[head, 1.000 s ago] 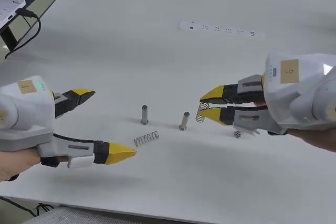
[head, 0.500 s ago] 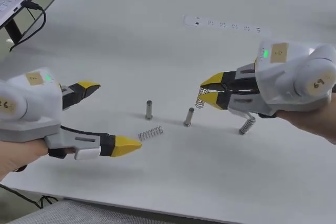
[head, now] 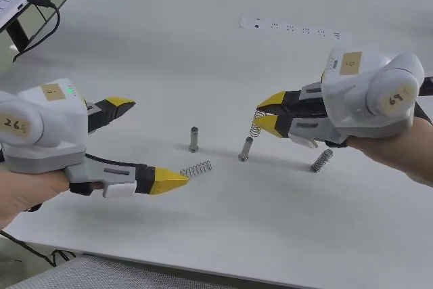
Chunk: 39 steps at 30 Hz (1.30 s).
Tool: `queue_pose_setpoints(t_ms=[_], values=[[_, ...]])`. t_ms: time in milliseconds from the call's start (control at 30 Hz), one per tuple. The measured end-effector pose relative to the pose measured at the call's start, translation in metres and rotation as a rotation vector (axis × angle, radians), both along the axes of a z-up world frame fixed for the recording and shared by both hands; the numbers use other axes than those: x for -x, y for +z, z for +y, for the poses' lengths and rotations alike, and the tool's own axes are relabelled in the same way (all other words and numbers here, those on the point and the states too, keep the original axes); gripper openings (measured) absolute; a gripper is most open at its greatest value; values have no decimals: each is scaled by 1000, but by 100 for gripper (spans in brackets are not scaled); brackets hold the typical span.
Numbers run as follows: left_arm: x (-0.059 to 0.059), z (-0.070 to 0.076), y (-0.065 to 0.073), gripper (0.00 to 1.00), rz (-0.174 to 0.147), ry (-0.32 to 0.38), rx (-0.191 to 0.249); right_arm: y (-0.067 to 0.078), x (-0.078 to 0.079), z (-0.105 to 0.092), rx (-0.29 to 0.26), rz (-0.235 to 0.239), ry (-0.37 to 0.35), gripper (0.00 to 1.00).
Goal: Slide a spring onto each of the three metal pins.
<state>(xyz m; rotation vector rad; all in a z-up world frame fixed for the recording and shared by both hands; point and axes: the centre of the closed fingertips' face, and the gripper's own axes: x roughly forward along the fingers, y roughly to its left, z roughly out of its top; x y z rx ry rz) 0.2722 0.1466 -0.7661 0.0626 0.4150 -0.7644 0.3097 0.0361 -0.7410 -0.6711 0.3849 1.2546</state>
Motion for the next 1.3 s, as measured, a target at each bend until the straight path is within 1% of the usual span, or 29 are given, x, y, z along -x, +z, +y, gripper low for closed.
queue_pose_setpoints(t_ms=[200,367,533,667,967,1033,1167,1300], values=[[1,2,-2,98,5,4,0,-4,1,2,0,14,1,6],[2,2,-3,98,8,6,1,-8,0,2,0,13,0,7],[2,2,-3,98,9,9,5,-12,1,2,3,29,-1,7],[3,2,-4,98,12,7,4,-16,1,2,9,33,0,7],[4,3,-5,98,15,9,2,-33,3,2,38,42,13,7],[4,3,-5,98,17,10,3,-40,3,1,57,43,18,7],[5,3,-6,98,18,11,2,-47,4,0,72,44,23,7],[5,3,-7,98,21,10,1,-58,4,-2,109,39,39,7]])
